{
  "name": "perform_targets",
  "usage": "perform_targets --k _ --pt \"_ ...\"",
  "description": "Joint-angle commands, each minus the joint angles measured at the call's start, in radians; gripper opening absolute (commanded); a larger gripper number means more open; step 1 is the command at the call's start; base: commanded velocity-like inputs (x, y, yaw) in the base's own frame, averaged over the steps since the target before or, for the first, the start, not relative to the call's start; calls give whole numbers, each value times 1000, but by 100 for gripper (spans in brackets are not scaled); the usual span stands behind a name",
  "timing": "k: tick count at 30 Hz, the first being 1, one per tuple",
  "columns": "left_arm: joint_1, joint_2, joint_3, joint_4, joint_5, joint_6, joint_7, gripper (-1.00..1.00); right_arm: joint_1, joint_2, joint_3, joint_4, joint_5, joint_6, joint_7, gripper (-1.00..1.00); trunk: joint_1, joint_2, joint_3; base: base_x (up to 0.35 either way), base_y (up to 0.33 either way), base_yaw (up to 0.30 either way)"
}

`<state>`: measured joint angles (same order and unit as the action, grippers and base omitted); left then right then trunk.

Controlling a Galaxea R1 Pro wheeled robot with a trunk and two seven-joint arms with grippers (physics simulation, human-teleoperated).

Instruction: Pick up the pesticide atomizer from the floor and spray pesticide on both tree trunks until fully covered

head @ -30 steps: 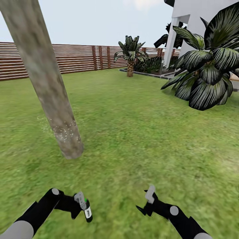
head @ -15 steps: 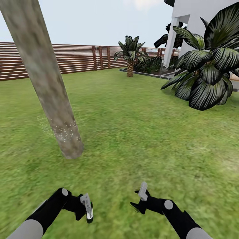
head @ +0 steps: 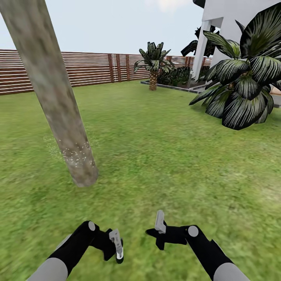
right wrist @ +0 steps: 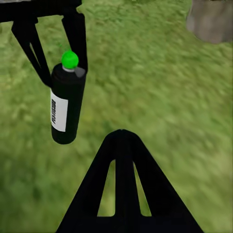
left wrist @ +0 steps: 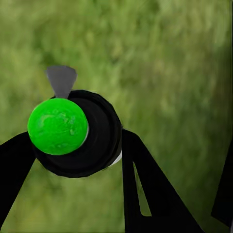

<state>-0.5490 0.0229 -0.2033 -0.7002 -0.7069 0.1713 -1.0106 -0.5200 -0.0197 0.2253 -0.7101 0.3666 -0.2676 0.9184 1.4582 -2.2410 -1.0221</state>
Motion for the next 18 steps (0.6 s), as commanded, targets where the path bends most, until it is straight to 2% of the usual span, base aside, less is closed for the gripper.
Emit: perform_targets --k 1,5,8,15,18 --pt "0 -3 0 0 0 -1 0 -100 0 2 0 0 0 0 1 -100 0 0 0 0 0 0" --pt "-1 -22 -1 -3 0 -5 -3 -100 0 4 -1 0 0 1 5 -100 0 0 0 0 0 0" --pt "-2 -48 -1 -4 -1 -4 -2 -100 1 5 0 0 0 1 5 -100 0 0 0 0 0 0" --pt "-2 -79 -1 -6 -3 -4 6 -100 0 6 0 0 0 1 5 -100 0 0 0 0 0 0" --pt "-2 -90 -1 -22 -2 -2 43 -100 0 6 0 0 0 1 5 -100 0 0 0 0 0 0"
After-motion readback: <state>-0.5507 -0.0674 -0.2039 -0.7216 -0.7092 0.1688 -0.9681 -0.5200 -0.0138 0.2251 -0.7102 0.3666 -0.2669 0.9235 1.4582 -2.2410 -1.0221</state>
